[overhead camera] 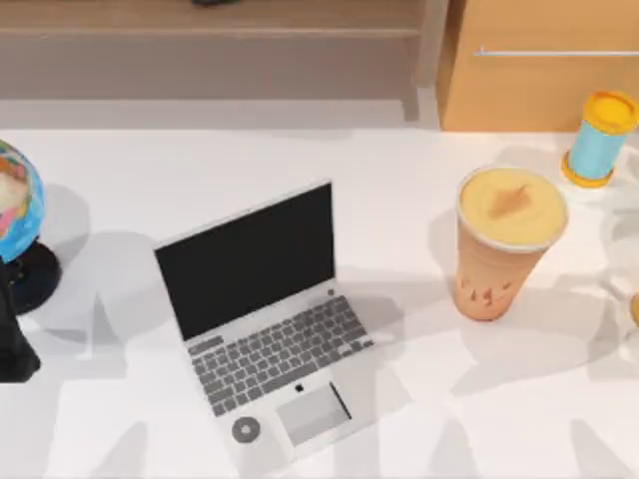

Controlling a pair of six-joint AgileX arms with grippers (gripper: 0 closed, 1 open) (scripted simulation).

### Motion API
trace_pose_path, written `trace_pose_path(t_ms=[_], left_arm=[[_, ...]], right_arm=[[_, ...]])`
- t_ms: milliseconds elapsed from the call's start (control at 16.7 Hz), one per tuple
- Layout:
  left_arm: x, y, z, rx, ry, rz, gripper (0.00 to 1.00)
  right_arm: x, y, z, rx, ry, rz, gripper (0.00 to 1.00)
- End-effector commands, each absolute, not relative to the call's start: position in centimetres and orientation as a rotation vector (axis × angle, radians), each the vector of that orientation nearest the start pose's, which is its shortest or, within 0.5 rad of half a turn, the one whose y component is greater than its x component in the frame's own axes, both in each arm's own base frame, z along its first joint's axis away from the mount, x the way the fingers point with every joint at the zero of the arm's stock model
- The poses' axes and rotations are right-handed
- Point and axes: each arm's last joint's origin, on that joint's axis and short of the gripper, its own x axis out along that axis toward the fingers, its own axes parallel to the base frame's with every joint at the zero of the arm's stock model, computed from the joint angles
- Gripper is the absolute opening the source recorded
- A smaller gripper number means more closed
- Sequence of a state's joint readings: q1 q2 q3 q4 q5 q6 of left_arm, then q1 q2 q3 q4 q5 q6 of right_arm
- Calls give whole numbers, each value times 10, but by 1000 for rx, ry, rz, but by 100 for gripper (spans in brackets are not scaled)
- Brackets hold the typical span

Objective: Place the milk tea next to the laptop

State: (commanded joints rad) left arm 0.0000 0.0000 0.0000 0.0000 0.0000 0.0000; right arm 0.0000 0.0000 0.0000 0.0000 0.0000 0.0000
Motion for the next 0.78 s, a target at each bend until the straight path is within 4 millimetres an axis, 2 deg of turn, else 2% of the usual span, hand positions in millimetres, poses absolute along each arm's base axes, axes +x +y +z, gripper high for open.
trace_pose_path(t_ms=[240,420,600,780], left_arm=[[106,-1,160,0,0,0,100],[106,-1,160,0,0,0,100],[106,-1,160,0,0,0,100],[106,-1,160,0,0,0,100]], right_arm=[[107,1,163,6,-7,12,100],[113,10,172,24,-25,50,100],[123,26,186,50,-51,98,100],[136,51,198,86,-72,143,100]])
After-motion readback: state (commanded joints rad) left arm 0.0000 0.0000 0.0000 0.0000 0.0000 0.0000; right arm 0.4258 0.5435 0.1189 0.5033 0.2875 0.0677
